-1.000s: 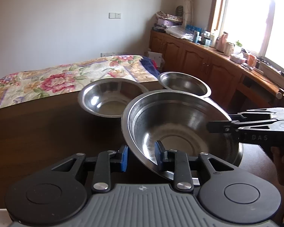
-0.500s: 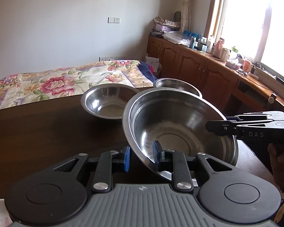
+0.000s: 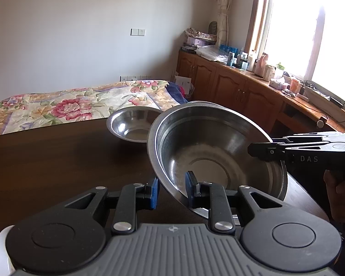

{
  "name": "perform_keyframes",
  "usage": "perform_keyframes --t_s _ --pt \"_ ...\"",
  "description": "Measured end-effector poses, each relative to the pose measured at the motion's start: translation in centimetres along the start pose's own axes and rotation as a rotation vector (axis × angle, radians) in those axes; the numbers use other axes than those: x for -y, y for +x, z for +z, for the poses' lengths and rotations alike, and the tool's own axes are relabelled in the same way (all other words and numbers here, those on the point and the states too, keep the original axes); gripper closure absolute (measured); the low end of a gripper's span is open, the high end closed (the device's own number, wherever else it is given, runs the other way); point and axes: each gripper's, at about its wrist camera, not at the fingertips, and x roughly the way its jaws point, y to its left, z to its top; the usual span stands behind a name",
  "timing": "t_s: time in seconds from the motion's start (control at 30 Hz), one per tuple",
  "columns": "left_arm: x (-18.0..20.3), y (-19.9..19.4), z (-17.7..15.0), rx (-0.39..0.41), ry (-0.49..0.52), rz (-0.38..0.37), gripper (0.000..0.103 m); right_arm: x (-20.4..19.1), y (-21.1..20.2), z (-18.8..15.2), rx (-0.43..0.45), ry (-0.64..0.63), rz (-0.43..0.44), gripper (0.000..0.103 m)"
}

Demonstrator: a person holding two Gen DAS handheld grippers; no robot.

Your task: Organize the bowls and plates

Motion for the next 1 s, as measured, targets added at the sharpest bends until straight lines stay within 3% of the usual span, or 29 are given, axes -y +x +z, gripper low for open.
perform_keyframes --t_s 1.0 --pt "-1.3 -3.0 -4.3 -0.031 -0.040 -0.012 0.051 -3.6 -1.6 -3.0 -0.036 -0.046 0.029 0.080"
